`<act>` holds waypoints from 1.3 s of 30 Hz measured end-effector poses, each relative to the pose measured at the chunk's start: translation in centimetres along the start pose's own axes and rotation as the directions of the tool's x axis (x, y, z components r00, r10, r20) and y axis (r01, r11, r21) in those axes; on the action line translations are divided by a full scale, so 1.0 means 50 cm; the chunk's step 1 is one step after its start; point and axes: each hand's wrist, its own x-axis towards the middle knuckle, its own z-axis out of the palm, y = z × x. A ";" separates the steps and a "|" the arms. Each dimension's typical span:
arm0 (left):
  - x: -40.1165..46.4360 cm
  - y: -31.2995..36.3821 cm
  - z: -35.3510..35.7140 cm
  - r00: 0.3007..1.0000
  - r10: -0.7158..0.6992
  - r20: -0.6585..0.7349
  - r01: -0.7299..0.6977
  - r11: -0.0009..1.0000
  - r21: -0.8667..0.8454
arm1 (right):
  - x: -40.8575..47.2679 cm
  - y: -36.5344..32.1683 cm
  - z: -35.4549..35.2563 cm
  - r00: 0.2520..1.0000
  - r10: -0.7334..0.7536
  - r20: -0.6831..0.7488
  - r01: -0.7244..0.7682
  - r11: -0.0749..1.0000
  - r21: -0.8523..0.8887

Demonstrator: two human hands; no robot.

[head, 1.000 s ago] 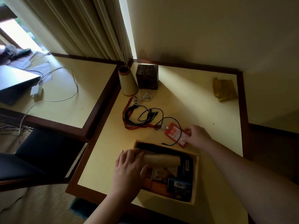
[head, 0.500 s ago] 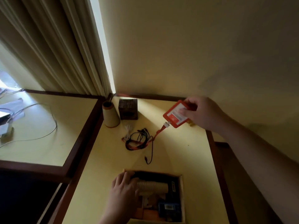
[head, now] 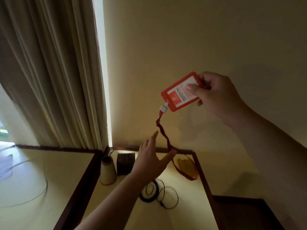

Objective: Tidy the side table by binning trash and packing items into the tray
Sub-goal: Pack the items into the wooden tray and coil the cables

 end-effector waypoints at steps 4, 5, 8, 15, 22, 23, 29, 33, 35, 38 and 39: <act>0.063 0.104 -0.061 0.990 0.123 -0.073 -0.142 0.911 -0.386 | 0.039 -0.041 -0.044 0.994 0.052 -0.097 -0.033 0.981 0.191; 0.071 0.128 -0.080 0.982 0.153 -0.115 -0.189 0.872 -0.452 | 0.045 -0.045 -0.057 0.990 0.076 -0.117 -0.045 0.968 0.247; 0.083 0.184 -0.140 0.952 0.199 -0.231 -0.297 0.782 -0.548 | 0.053 -0.039 -0.086 0.972 0.160 -0.170 -0.083 0.917 0.389; 0.071 0.271 -0.303 0.862 0.398 -0.314 -0.457 0.879 -0.139 | 0.034 0.036 -0.106 0.868 0.429 -0.249 -0.225 0.788 0.574; 0.113 0.361 -0.373 0.695 0.706 -0.135 -0.663 0.703 0.260 | -0.047 0.040 -0.035 0.899 0.425 0.108 -0.425 0.787 0.447; 0.125 0.370 -0.378 0.710 0.694 -0.120 -0.658 0.714 0.240 | -0.062 0.023 -0.027 0.903 0.376 0.209 -0.430 0.777 0.460; 0.176 0.373 -0.403 0.861 0.507 0.047 -0.508 0.848 0.152 | -0.092 -0.055 -0.046 0.919 0.160 0.362 -0.384 0.579 0.719; 0.159 0.306 -0.368 0.900 0.391 0.192 -0.348 0.910 -0.224 | -0.080 -0.089 -0.073 0.956 0.118 0.268 -0.282 0.610 0.740; 0.138 0.274 -0.327 0.913 0.353 0.206 -0.276 0.904 -0.327 | -0.069 -0.099 -0.077 0.972 0.127 0.200 -0.235 0.633 0.738; 0.081 0.243 -0.247 0.921 0.296 0.252 -0.178 0.898 -0.403 | -0.050 -0.105 -0.068 0.980 0.183 0.081 -0.184 0.664 0.724; 0.059 0.234 -0.221 0.923 0.284 0.260 -0.153 0.889 -0.431 | -0.044 -0.105 -0.063 0.977 0.210 0.043 -0.180 0.693 0.698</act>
